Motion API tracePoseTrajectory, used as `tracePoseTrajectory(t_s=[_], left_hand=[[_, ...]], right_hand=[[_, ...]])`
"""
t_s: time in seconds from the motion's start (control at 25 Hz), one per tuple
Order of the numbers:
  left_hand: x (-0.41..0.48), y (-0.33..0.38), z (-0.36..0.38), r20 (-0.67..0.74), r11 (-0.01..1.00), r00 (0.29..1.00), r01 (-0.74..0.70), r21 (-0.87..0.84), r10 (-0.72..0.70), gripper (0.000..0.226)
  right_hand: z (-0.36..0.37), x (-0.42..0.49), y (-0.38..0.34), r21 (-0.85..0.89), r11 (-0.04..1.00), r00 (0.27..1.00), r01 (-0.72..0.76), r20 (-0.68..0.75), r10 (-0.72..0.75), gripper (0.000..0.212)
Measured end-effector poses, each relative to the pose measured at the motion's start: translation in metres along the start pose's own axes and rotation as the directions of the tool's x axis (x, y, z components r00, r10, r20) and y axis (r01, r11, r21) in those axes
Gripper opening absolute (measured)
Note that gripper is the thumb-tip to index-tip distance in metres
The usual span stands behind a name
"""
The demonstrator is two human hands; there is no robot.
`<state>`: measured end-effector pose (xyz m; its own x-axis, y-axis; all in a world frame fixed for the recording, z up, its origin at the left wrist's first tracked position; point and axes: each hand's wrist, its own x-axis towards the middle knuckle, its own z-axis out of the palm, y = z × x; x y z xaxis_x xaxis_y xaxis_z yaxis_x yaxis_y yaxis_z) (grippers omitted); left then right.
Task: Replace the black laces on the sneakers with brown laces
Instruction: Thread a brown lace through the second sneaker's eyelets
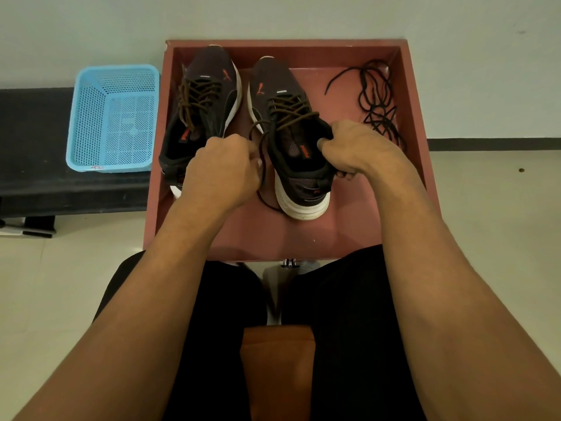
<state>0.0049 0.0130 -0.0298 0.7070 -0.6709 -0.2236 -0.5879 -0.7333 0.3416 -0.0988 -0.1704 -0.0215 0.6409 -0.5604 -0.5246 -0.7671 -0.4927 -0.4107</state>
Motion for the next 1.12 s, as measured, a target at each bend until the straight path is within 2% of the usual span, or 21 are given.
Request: tracePoseTrajectory(t_s=[0.12, 0.2, 0.28, 0.4, 0.52, 0.72, 0.84, 0.92, 1.04, 1.08, 1.12], left_hand=[[0.002, 0.011, -0.006, -0.174, 0.984, 0.983, -0.09, -0.155, 0.063, 0.027], [0.004, 0.015, -0.007, -0.198, 0.972, 0.978, -0.104, -0.211, 0.062, 0.025], [0.005, 0.011, -0.007, -0.155, 0.94, 0.987, -0.091, -0.33, 0.042, 0.021], [0.006, 0.003, -0.007, -0.02, 0.82, 1.0, -0.004, -0.573, -0.009, 0.016], [0.005, 0.001, -0.009, 0.051, 0.751, 0.999, 0.037, -0.659, -0.004, 0.018], [0.002, 0.002, -0.01, 0.16, 0.736, 0.986, 0.081, -0.672, 0.037, 0.034], [0.001, 0.003, -0.011, 0.172, 0.727, 0.984, 0.078, -0.682, 0.055, 0.032], [0.001, 0.003, -0.011, 0.063, 0.788, 0.998, 0.021, -0.616, 0.022, 0.028], [0.007, 0.001, -0.008, -0.242, 0.916, 0.97, -0.099, -0.39, 0.002, 0.016], [0.01, 0.002, -0.007, -0.279, 0.938, 0.96, -0.105, -0.33, 0.009, 0.02], [0.013, 0.003, -0.005, -0.257, 0.95, 0.966, -0.087, -0.299, 0.008, 0.029]], right_hand=[[0.001, 0.0, 0.0, -0.011, 1.0, 1.0, 0.018, 0.013, -0.018, 0.013], [0.002, 0.0, -0.001, -0.004, 1.0, 1.0, 0.006, 0.01, -0.005, 0.013], [0.002, 0.0, -0.002, 0.044, 0.999, 1.0, -0.024, 0.015, 0.024, 0.011], [0.001, 0.0, 0.002, 0.069, 0.997, 0.999, -0.041, 0.016, 0.04, 0.014], [0.001, 0.0, 0.003, 0.083, 0.995, 0.998, -0.055, 0.009, 0.055, 0.016], [0.001, 0.001, 0.003, 0.079, 0.996, 0.999, -0.038, 0.007, 0.038, 0.016], [0.001, 0.004, 0.004, 0.094, 0.995, 1.0, -0.029, 0.012, 0.028, 0.019], [0.002, 0.006, 0.005, 0.112, 0.993, 0.999, -0.032, 0.017, 0.031, 0.021], [0.0, 0.009, 0.006, 0.092, 0.996, 1.0, -0.014, -0.002, 0.014, 0.021], [0.0, 0.008, 0.005, 0.082, 0.997, 1.0, -0.007, -0.009, 0.008, 0.02], [0.0, 0.007, 0.006, 0.076, 0.997, 1.0, -0.004, -0.015, 0.006, 0.019]])
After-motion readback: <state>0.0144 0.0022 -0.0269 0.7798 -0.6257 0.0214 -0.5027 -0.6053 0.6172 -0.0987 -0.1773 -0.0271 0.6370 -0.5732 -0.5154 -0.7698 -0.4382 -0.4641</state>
